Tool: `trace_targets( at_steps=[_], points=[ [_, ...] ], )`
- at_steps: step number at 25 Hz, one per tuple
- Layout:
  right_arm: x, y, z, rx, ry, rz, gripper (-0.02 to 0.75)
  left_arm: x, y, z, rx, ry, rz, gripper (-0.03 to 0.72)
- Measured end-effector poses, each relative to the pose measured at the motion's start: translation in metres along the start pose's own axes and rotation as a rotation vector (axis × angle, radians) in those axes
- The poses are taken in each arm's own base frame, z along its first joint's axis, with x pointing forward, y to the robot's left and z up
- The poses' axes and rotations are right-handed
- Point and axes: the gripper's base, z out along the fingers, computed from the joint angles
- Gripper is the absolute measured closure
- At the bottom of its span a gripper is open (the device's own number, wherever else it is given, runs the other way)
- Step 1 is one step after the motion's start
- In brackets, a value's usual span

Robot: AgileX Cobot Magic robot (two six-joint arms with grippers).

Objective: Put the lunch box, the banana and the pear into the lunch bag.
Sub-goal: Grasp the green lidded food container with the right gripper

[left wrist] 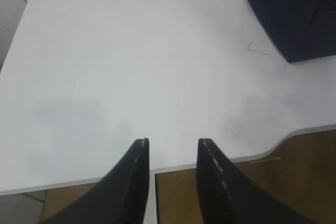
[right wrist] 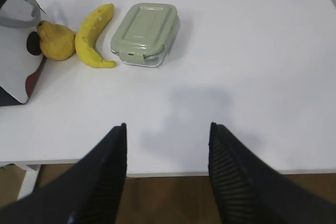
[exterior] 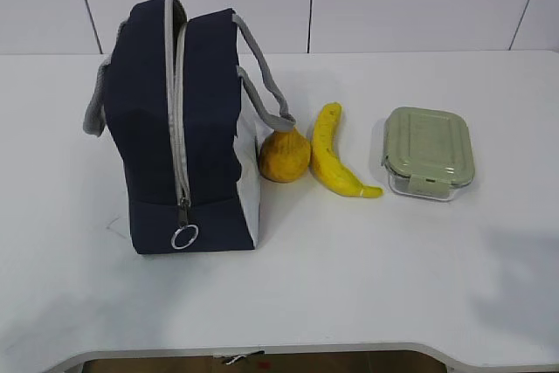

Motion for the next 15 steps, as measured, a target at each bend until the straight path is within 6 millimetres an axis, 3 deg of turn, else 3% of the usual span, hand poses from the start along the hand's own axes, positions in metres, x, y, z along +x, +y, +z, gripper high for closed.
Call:
trace_targets(
  at_steps=[5, 15],
  points=[
    [-0.025, 0.012, 0.007, -0.077, 0.069, 0.140, 0.316, 0.000, 0.000, 0.000, 0.000, 0.000, 0.000, 0.452],
    [-0.091, 0.026, 0.035, -0.113, 0.158, 0.197, 0.315, 0.000, 0.000, 0.000, 0.000, 0.000, 0.000, 0.452]
  ],
)
